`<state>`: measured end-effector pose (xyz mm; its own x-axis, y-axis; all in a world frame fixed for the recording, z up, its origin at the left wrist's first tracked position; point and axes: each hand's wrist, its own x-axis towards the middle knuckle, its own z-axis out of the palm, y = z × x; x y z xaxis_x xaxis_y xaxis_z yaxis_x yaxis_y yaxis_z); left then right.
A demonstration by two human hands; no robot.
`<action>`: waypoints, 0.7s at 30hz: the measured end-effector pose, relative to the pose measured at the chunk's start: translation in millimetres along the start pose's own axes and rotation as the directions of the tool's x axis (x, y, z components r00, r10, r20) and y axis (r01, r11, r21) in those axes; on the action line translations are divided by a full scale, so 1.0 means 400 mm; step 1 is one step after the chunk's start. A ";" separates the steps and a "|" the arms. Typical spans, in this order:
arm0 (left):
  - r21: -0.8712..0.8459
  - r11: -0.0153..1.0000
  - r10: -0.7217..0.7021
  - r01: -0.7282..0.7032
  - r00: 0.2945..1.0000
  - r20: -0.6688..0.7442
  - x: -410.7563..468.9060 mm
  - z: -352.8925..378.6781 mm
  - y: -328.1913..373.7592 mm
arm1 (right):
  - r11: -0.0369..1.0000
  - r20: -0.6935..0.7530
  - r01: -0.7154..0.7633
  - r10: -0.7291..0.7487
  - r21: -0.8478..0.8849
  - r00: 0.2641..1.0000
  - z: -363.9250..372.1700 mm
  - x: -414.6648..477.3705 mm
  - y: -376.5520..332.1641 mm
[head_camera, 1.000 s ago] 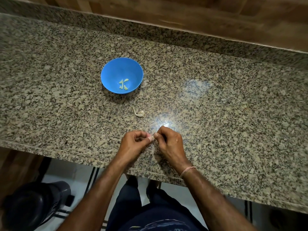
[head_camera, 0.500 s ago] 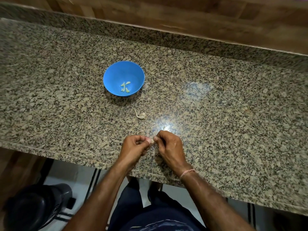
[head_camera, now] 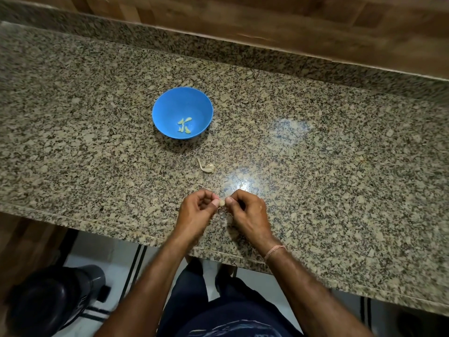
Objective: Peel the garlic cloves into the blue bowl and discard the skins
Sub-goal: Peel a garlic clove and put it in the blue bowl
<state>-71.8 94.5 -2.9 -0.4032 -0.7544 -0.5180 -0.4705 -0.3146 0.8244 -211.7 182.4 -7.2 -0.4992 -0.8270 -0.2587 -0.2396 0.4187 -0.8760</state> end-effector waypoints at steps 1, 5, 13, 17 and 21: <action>-0.077 0.996 -0.040 0.043 0.998 0.039 0.002 -0.002 -0.001 | 1.000 -0.006 0.012 -0.012 -0.010 1.000 0.000 -0.001 0.001; -0.400 0.868 -0.243 0.295 0.954 0.176 0.011 -0.006 -0.004 | 0.991 -0.026 0.117 -0.119 -0.070 0.993 -0.002 0.002 -0.001; -0.348 0.913 -0.212 0.212 0.976 0.037 0.024 -0.012 0.000 | 0.978 -0.066 0.166 -0.175 -0.128 0.982 0.002 0.014 0.012; -0.307 0.938 -0.181 0.160 0.982 -0.043 0.025 -0.007 -0.008 | 0.932 -0.037 0.218 -0.238 -0.290 0.971 0.011 0.015 0.030; -0.243 0.961 -0.152 0.128 0.985 -0.079 0.027 0.005 -0.001 | 0.930 -0.039 0.227 -0.248 -0.289 0.968 0.018 0.013 0.009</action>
<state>-77.7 87.7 -9.5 -0.2639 -0.7411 -0.6174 -0.3131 -0.5396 0.7815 -209.2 177.1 -14.4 -0.4560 -0.8898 -0.0173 -0.5767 0.3103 -0.7557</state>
